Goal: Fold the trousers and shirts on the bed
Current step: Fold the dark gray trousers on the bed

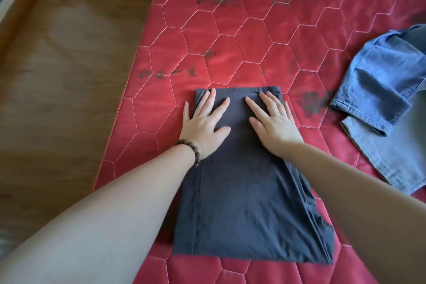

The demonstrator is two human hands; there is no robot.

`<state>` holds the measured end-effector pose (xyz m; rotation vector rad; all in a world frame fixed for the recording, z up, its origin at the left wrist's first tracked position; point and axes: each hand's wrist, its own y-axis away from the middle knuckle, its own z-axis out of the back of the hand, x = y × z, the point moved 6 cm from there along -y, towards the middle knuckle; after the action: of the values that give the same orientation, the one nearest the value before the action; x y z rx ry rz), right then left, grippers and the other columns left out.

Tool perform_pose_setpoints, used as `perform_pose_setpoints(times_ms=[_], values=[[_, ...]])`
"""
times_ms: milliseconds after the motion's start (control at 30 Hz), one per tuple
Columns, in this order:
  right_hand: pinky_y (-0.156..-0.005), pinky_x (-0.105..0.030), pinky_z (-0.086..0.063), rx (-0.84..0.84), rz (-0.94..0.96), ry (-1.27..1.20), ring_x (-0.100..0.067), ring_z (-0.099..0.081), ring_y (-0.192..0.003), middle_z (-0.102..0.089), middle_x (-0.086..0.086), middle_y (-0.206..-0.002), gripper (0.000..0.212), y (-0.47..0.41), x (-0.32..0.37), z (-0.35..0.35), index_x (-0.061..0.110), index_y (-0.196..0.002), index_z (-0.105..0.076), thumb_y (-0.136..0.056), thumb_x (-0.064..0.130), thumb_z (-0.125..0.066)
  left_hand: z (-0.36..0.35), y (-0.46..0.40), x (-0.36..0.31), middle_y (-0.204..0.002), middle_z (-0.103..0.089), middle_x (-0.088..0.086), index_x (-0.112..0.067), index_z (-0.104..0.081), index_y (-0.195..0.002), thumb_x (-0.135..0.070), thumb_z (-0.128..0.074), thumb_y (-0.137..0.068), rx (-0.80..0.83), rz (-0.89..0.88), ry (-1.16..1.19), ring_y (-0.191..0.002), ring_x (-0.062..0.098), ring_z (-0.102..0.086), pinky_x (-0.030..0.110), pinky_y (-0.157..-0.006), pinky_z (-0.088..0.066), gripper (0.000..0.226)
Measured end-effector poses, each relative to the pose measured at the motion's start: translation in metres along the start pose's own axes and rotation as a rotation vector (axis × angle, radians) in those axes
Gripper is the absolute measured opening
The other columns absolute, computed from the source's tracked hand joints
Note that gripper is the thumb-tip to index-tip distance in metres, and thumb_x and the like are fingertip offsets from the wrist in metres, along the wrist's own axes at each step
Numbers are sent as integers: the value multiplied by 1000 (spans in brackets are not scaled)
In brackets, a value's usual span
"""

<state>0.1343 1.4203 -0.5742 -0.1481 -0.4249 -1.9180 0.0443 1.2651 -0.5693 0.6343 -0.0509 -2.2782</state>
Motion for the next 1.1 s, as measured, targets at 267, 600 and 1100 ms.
perform_pose_setpoints(times_ms=[267,600,1100], values=[[-111,-59,-25,-441,77,-111,-35,-44,-130,-57,-17,-129,37,116,68,32,2,-114,-64,-84,9,-45,24,99,-53,-139,-49,17,-2,-65,-112,-6,-40,-84,-337,-68,107,-133,31,-40,50,-115,-24,38],[-116,-57,-11,-116,205,164,-20,-22,-146,-31,-2,-155,53,179,56,-54,30,-145,-39,-94,43,-42,-60,165,-53,-157,-26,2,-18,-28,-150,-36,-37,-91,-98,-102,-353,-147,18,-17,51,-117,-14,63],[-102,-52,-31,-195,-412,87,-31,-36,-135,-34,-8,-153,50,209,9,-34,33,-142,-42,-94,34,-53,-14,166,-19,-130,-44,23,-34,-57,-131,-37,-70,-82,-283,328,15,-111,41,-48,46,-88,-45,51]])
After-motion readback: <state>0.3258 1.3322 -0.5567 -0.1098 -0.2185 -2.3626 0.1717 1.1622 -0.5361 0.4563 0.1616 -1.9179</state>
